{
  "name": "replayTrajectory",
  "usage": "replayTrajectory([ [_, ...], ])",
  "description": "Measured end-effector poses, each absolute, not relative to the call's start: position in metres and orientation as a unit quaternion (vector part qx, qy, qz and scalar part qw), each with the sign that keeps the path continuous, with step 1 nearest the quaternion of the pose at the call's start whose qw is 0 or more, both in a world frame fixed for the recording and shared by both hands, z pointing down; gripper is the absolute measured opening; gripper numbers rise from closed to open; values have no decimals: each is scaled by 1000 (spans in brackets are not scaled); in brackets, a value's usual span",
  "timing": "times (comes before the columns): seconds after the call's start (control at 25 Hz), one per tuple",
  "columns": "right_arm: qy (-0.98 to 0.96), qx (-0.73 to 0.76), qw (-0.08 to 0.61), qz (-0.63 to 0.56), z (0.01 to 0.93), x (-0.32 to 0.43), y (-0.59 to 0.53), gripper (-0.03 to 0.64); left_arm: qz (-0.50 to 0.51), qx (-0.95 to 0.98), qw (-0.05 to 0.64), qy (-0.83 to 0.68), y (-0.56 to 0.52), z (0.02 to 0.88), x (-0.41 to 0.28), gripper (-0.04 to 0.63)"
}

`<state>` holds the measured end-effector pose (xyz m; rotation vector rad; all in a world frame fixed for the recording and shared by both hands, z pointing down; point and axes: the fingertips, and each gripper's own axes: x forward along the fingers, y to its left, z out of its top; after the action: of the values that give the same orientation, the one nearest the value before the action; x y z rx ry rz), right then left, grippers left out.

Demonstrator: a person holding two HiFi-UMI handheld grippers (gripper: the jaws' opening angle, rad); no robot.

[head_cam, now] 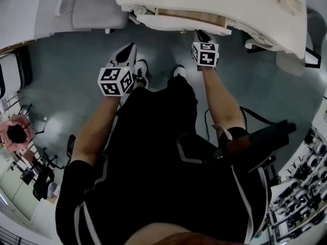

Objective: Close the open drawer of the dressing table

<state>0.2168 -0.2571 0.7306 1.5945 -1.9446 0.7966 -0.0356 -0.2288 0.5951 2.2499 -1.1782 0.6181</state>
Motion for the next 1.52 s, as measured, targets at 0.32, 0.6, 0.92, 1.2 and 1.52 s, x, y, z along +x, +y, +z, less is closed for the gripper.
replayTrajectory([
  [0.32,-724,577,243,289,732,226,-284,46,217,818,264,-462,-233,591,-33,5],
  [0.6,-727,575,241,289,736,234,-301,31,166,789,304,-507,-240,580,-42,5],
  [0.92,-729,574,233,292,734,240,-322,14,175,784,289,-521,-233,577,-48,5],
  [1.2,-726,583,222,288,734,247,-341,14,165,785,283,-526,-227,568,-47,5],
  [1.52,-722,587,217,295,736,247,-345,5,161,783,279,-532,-223,563,-53,5],
])
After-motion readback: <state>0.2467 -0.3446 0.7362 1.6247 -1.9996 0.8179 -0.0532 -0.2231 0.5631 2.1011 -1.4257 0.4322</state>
